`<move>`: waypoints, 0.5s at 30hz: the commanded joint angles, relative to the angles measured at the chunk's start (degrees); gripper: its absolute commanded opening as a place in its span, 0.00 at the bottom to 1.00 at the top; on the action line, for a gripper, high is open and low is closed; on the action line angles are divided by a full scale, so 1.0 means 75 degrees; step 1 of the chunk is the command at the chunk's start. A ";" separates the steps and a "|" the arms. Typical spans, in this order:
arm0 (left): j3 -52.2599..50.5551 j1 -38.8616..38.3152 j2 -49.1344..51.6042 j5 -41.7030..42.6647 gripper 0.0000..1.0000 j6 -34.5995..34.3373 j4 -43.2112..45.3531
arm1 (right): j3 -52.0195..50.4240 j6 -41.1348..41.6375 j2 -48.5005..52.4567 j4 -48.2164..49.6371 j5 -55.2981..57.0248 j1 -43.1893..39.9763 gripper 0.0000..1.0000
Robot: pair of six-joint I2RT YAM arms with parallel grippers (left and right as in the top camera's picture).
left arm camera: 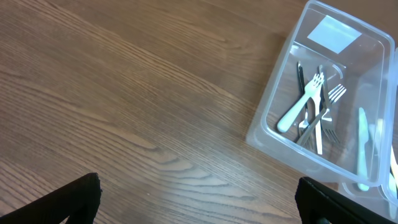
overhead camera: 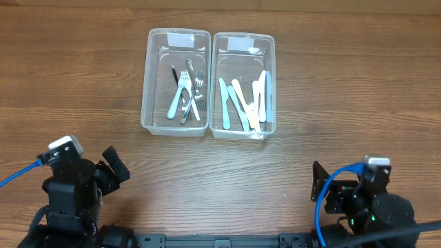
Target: Pack container
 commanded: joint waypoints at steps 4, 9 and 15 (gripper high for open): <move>-0.0119 -0.0017 -0.0052 -0.0154 1.00 -0.0067 -0.0006 | -0.0857 -0.0254 -0.1145 0.1542 -0.0402 -0.0134 1.00; -0.0119 -0.0017 -0.0052 -0.0154 1.00 -0.0067 -0.0006 | -0.2544 -0.0254 -0.2057 0.3783 -0.0428 -0.0364 1.00; -0.0119 -0.0017 -0.0052 -0.0154 1.00 -0.0067 -0.0006 | -0.4156 -0.0254 -0.2413 0.5933 -0.0367 -0.0723 1.00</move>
